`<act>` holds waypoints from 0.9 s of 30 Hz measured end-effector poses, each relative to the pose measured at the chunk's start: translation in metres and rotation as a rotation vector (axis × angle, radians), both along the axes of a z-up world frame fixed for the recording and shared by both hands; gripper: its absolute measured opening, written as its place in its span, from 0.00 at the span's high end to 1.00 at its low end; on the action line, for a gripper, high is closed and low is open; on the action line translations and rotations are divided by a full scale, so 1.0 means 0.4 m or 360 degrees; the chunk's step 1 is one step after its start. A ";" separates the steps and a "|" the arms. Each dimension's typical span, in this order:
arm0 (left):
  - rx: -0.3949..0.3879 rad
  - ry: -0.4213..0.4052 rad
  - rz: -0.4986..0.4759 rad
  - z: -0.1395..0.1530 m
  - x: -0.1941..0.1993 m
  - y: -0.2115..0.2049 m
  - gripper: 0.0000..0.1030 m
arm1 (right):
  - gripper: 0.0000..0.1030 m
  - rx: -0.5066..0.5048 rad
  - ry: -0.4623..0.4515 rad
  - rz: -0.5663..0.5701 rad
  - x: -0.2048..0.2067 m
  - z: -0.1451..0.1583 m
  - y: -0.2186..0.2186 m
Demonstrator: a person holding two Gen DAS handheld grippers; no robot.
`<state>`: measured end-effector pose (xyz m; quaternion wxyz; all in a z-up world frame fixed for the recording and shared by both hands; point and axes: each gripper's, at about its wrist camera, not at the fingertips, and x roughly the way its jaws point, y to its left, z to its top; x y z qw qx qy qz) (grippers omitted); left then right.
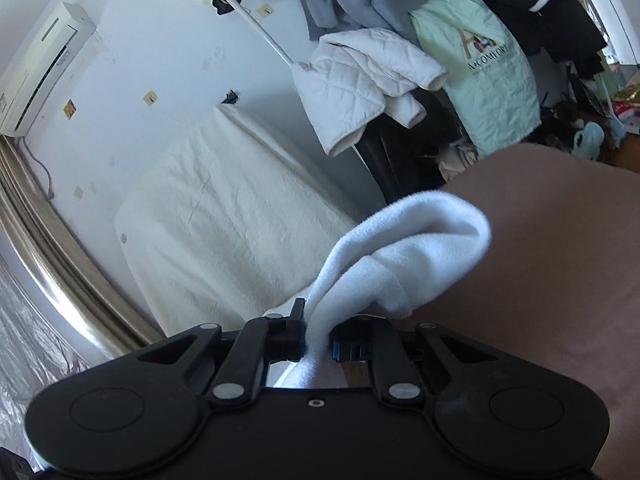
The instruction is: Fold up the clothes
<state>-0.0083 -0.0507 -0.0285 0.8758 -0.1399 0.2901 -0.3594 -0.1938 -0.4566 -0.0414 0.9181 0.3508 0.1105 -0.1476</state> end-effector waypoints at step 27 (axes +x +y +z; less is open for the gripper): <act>0.0141 0.0411 -0.0171 -0.130 0.162 0.005 0.88 | 0.86 0.0067 0.0275 0.0041 0.065 -0.064 0.042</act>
